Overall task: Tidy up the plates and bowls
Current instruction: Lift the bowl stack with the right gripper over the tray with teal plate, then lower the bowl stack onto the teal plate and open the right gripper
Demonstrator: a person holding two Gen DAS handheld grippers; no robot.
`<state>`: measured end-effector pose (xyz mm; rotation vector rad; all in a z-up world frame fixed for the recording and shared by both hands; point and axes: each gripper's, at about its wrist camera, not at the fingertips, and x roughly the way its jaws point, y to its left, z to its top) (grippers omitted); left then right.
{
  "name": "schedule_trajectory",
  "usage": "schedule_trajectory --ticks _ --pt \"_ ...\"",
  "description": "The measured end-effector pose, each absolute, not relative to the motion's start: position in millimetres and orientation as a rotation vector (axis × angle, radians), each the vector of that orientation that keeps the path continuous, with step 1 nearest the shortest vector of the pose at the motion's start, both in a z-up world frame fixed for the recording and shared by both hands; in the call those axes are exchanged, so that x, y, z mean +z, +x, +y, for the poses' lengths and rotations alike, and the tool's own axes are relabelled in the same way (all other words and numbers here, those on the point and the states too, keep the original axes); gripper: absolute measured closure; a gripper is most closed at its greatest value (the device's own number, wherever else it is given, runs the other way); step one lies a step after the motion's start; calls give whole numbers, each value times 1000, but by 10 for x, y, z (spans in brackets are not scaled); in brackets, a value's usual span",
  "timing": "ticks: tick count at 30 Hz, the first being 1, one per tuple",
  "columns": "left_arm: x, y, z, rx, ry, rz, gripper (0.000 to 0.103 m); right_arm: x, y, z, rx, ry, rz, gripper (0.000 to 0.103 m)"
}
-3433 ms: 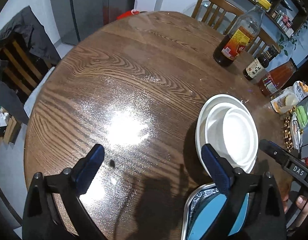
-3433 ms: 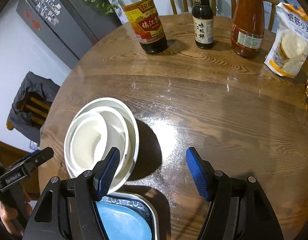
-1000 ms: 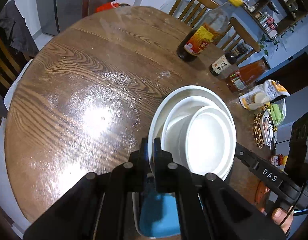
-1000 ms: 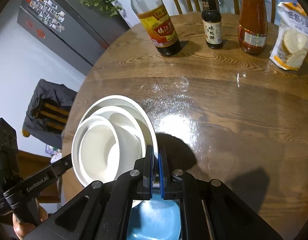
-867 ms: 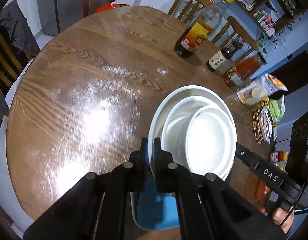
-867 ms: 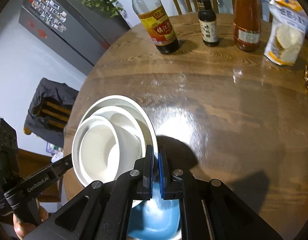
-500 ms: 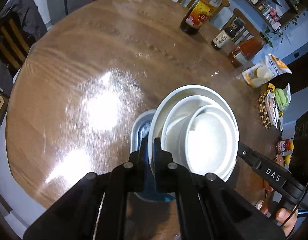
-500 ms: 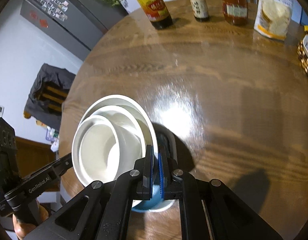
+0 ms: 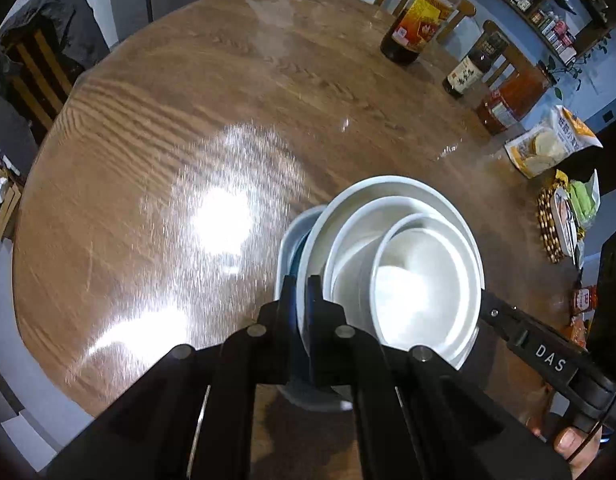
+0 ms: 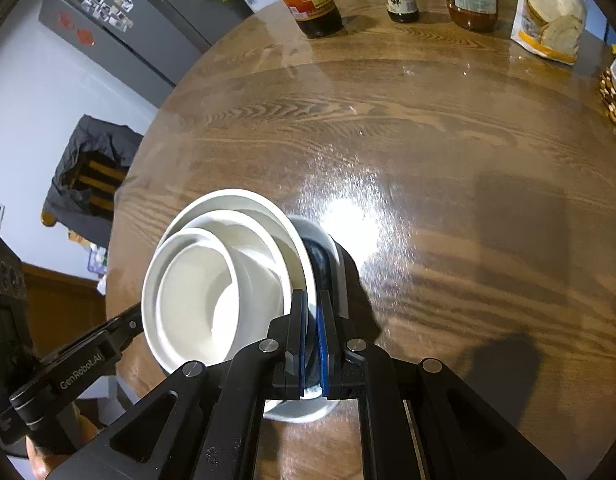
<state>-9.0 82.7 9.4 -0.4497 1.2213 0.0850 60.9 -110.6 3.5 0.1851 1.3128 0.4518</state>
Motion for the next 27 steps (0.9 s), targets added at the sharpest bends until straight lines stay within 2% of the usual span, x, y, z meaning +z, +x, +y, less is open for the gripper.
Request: schedule_trajectory --ticks 14,20,21,23,25,27 --pt "58 550 980 89 -462 1177 102 92 1071 -919 410 190 1225 94" --pt "68 703 974 83 -430 1162 97 101 1199 -910 388 184 1199 94" --pt "67 700 976 86 -423 1157 93 104 1189 -918 380 176 1193 94" --pt "66 664 1004 106 -407 1146 77 102 1157 -939 367 160 1185 94" --pt "55 630 1042 136 -388 1136 46 107 1134 -955 348 135 1179 94" --pt "35 587 1082 133 -394 1128 40 122 1096 -957 343 108 1163 94"
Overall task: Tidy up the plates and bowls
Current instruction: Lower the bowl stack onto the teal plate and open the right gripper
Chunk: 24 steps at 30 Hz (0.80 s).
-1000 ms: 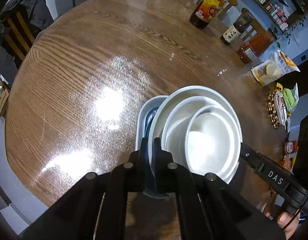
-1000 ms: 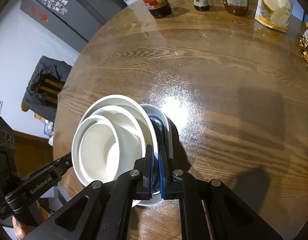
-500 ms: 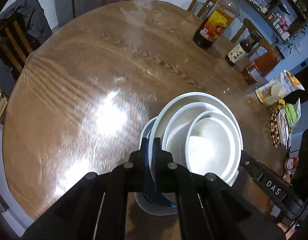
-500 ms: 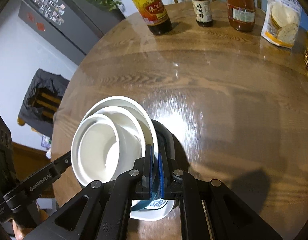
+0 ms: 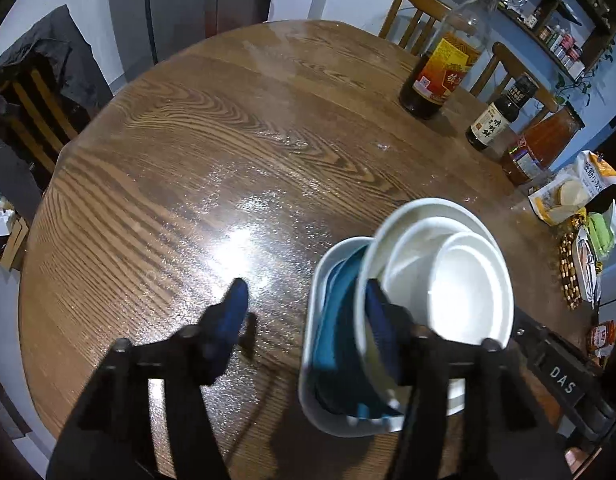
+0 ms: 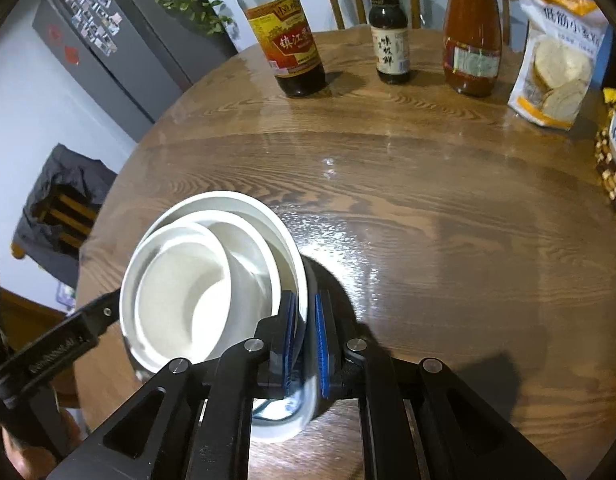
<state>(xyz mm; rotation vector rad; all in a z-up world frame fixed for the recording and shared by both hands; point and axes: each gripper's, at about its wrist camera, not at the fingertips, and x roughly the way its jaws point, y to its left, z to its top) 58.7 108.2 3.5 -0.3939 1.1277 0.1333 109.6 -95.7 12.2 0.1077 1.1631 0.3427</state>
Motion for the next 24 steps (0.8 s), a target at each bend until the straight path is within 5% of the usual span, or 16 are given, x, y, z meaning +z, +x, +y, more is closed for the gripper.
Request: schedule_trajectory --ticks 19,24 --pt "292 403 1089 166 -279 1021 28 208 982 -994 310 38 1103 91" --pt "348 359 1047 174 -250 1000 24 354 935 -1042 293 17 1047 81"
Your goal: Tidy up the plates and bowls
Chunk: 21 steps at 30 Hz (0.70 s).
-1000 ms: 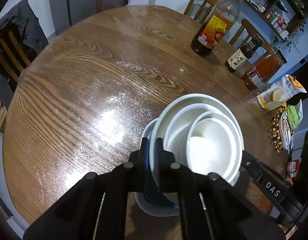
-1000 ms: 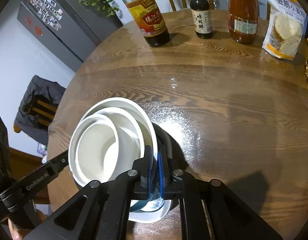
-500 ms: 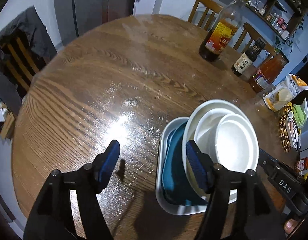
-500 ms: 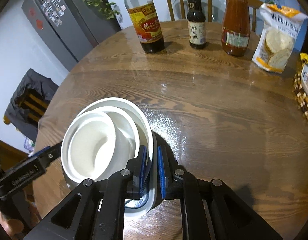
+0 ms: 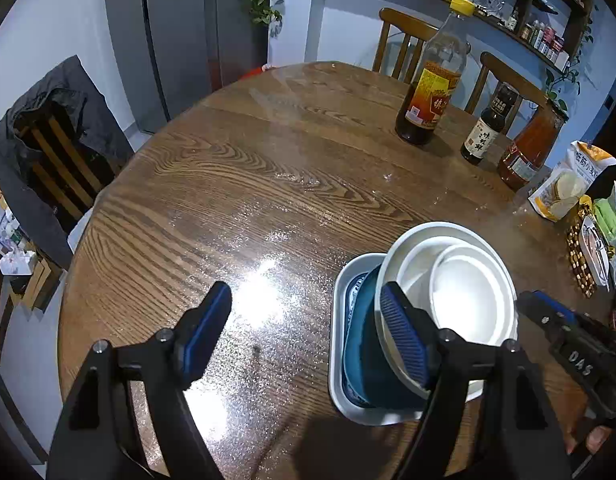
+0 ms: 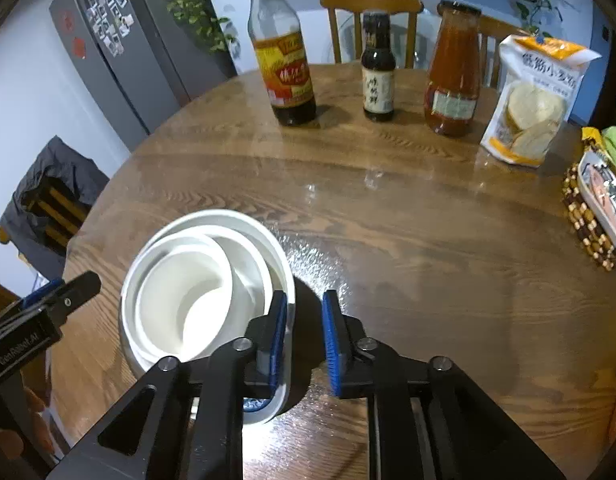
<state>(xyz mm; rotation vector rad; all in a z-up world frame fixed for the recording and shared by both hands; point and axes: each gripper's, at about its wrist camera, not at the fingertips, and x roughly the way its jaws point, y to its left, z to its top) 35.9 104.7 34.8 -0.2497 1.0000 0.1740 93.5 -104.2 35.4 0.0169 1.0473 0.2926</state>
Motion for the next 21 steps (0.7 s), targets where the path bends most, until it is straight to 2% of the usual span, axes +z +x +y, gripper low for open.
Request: schedule_trajectory --ticks 1,3,6,10,14,21 --pt "367 331 1044 172 -252 993 21 391 909 -1055 296 18 1037 79" --pt "408 279 1025 173 -241 980 15 459 827 -1061 311 12 1013 59" --pt "484 175 967 161 -222 957 7 539 626 -1049 345 -16 969 38" --pt "560 45 862 158 -183 953 0 513 381 -1041 366 -60 955 34" --pt "587 -15 794 123 -177 965 0 452 234 -1033 345 -118 940 18" --pt "549 -119 703 80 -204 1007 0 409 97 -923 351 -161 931 18"
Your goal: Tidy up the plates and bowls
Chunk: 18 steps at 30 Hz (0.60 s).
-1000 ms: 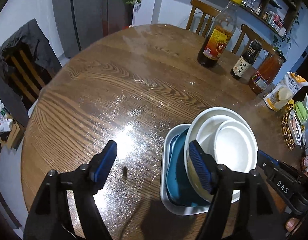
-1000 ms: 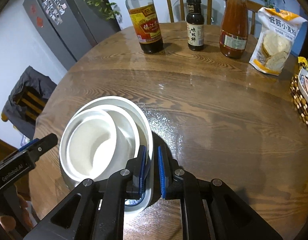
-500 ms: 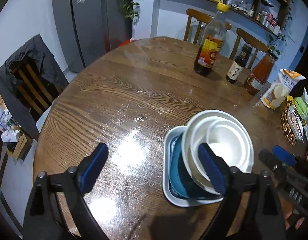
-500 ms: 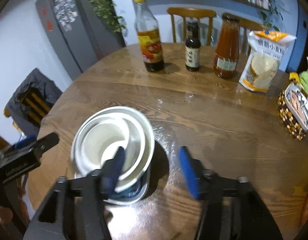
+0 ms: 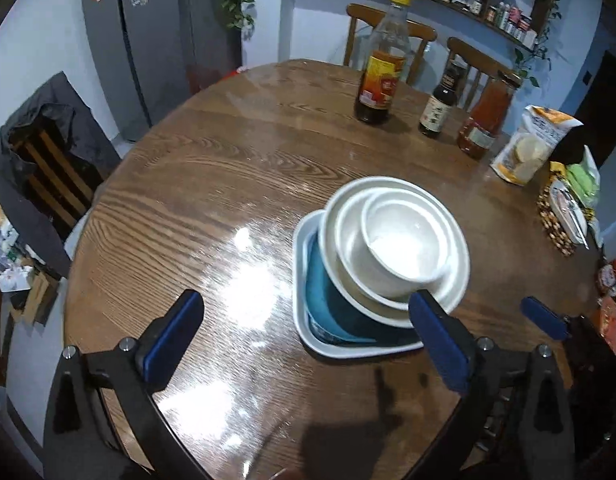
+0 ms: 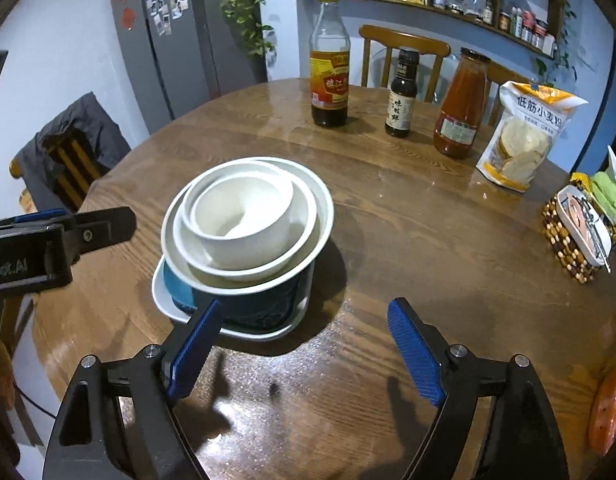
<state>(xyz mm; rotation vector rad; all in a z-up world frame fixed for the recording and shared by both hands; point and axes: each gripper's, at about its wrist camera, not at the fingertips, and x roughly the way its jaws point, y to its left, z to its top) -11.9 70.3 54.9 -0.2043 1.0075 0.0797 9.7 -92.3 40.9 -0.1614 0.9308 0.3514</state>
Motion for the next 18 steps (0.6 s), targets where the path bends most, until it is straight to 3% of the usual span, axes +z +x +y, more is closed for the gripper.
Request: schedule_trajectory --ticks 8,18 --pt "590 -292 620 81 -156 989 0 476 -49 -854 359 -194 887 11" --pt "557 -424 616 101 -126 977 0 444 -128 -827 382 -212 886 10"
